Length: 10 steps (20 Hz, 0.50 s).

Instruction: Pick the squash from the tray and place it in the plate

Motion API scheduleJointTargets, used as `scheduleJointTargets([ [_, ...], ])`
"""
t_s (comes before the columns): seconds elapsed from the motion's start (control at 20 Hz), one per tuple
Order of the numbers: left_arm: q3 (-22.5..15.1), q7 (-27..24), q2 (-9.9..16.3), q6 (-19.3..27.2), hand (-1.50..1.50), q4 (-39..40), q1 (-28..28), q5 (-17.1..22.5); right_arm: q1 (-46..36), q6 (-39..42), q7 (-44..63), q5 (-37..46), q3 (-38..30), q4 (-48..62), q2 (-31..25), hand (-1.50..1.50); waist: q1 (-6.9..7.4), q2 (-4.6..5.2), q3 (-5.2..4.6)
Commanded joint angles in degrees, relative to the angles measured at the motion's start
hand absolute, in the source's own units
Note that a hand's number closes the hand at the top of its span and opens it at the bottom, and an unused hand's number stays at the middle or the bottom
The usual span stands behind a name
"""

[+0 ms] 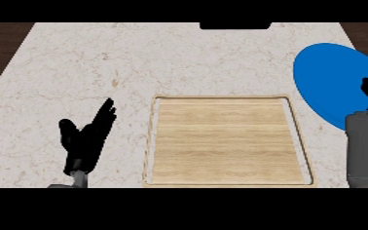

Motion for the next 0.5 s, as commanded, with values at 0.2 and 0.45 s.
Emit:
scheduleJointTargets([
  [0.2,0.7,1.2,0.0,-0.2,0.0,0.5,1.7,0.0,15.8,0.5,-4.0,-14.7,16.3,-24.3,12.4,-1.5,-0.94,-0.12,-0.39],
  [0.45,2.1,0.4,0.3,-2.0,0.0,2.0,1.5,0.5,22.8,-0.5,1.8,-13.7,26.3,-29.6,12.7,-1.5,-0.3,0.11,-0.43],
])
